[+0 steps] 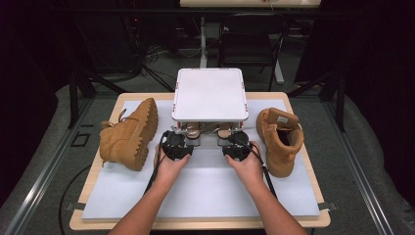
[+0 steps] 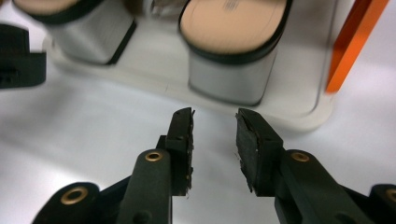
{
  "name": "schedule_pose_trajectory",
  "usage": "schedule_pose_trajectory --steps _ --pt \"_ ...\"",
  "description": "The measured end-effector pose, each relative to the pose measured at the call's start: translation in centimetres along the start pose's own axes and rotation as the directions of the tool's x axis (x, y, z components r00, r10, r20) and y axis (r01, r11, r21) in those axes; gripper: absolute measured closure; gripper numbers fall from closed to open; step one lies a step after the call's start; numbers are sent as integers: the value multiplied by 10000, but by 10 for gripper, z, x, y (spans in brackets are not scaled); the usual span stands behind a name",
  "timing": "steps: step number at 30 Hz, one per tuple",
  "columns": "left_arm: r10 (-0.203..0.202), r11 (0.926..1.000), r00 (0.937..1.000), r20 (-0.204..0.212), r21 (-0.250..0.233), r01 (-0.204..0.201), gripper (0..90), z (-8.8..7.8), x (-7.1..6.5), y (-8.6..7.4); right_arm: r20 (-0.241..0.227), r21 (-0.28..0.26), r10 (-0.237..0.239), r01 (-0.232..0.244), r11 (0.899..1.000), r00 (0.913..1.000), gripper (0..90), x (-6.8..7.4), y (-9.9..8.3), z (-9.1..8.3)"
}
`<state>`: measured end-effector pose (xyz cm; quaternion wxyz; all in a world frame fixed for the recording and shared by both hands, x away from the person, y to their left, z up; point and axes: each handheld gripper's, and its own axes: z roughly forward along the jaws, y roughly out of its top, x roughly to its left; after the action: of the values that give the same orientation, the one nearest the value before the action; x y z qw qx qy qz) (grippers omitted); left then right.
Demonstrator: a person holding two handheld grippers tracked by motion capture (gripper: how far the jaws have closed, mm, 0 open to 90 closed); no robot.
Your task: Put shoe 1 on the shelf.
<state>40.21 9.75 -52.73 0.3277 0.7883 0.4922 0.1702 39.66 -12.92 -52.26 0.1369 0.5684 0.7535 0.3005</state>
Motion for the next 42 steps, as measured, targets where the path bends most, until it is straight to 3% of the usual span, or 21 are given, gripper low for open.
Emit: schedule_pose_trajectory --steps 8,13,20,27,28,33,42 --pt "-112 9987 9995 310 503 96 624 -12 5 -15 -71 79 -738 739 9972 9972 663 7 -12 -17" --pt "50 9964 9982 595 843 -100 628 -28 9 -28 -117 213 -1070 1072 9940 9942 741 5 -21 -35" --pt "-127 9974 9961 868 722 64 614 -44 15 -42 -929 677 -791 855 9940 9925 740 -5 -37 -48" --pt "-375 9961 9944 987 832 293 613 -61 29 -60 -1057 106 -918 934 9956 9902 687 -14 -52 -67" --pt "-357 9962 9934 1086 832 267 609 -67 32 -64 -1270 -30 -880 883 9961 9880 663 -16 -56 -71" --pt "-557 9936 9923 1107 1039 442 608 -78 40 -72 -1318 -126 -841 832 9965 9877 644 -23 -63 -78" --pt "-785 9920 9930 883 1060 690 545 -108 59 -72 -1081 481 -947 1003 9938 9896 655 -31 -64 -93"
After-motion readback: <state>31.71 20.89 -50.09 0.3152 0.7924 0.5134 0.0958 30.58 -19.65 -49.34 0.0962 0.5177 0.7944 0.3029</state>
